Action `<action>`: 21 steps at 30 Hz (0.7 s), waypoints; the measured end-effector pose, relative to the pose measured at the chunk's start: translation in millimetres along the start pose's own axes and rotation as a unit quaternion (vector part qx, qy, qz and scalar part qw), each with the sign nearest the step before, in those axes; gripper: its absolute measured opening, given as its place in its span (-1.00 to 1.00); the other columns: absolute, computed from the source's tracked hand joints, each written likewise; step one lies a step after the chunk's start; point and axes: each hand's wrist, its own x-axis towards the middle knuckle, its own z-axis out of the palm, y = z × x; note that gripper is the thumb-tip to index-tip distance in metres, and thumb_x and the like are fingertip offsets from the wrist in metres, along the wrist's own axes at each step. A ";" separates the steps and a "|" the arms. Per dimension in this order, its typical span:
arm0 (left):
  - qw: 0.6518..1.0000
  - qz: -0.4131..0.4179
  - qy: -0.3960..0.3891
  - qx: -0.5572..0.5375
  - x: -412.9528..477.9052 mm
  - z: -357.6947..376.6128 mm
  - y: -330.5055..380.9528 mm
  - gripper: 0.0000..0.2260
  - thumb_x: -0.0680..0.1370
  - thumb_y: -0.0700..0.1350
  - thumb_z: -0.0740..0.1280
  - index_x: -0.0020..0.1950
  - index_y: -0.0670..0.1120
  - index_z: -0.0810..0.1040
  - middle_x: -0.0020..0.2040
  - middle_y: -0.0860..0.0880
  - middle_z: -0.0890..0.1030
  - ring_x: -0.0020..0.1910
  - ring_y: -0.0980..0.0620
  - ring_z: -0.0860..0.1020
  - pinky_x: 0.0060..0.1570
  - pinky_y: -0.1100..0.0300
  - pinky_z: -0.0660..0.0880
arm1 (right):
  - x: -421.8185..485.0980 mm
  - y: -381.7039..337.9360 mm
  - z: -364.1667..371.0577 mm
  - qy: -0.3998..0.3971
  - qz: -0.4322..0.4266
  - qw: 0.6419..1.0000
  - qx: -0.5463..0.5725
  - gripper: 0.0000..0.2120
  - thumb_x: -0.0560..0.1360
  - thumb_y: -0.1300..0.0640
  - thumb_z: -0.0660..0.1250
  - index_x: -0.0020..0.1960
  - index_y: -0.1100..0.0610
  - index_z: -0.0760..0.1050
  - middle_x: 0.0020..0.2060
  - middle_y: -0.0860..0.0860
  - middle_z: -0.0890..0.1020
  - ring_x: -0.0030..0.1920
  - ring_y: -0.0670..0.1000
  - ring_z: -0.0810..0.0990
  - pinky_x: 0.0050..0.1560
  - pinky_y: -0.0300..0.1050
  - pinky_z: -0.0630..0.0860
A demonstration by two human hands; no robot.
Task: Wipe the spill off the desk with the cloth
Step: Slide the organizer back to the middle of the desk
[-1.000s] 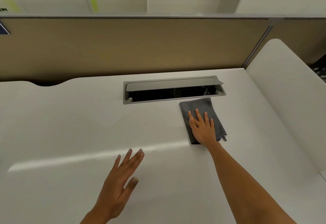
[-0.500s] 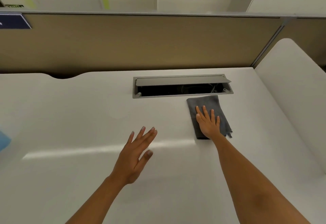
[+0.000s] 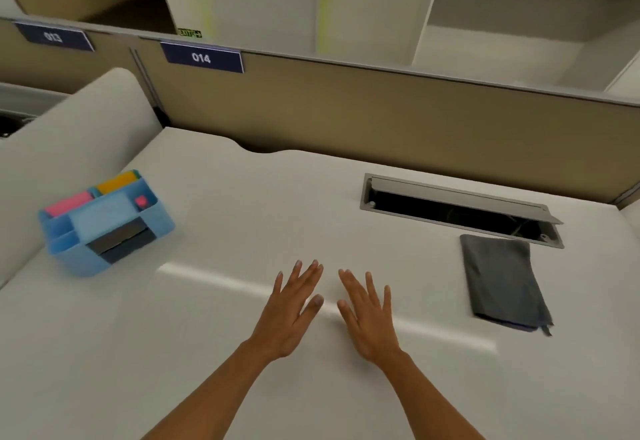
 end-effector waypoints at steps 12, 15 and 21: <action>0.984 -0.124 0.093 0.091 -54.1 -103.8 -99.5 -0.36 0.54 0.32 -0.20 0.59 0.10 -0.10 0.61 0.13 -0.09 0.57 0.13 -0.23 0.50 0.02 -0.34 | 73.3 -162.7 38.8 -0.084 -0.157 0.982 -0.070 -0.44 0.56 -0.30 -0.25 0.54 -0.27 -0.21 0.57 -0.22 -0.12 0.54 -0.06 -0.36 0.50 0.15 -0.39; 0.971 -0.165 0.118 0.124 -70.3 -135.3 -128.2 -0.30 0.51 0.38 -0.28 0.59 0.10 -0.11 0.61 0.12 -0.10 0.59 0.07 -0.19 0.50 0.00 -0.32 | 96.3 -200.9 51.5 -0.095 -0.190 0.971 -0.112 -0.41 0.54 -0.31 -0.26 0.55 -0.24 -0.21 0.57 -0.18 -0.15 0.56 0.00 -0.33 0.48 0.15 -0.43; 0.938 -0.229 0.173 0.193 -93.9 -187.9 -173.9 -0.07 0.35 0.52 -0.40 0.59 0.04 -0.04 0.61 0.04 0.02 0.60 -0.03 -0.10 0.53 -0.11 -0.17 | 137.6 -271.1 74.0 -0.106 -0.253 0.945 -0.175 -0.40 0.56 -0.31 -0.22 0.56 -0.20 -0.22 0.59 -0.13 -0.16 0.56 0.03 -0.31 0.46 0.15 -0.41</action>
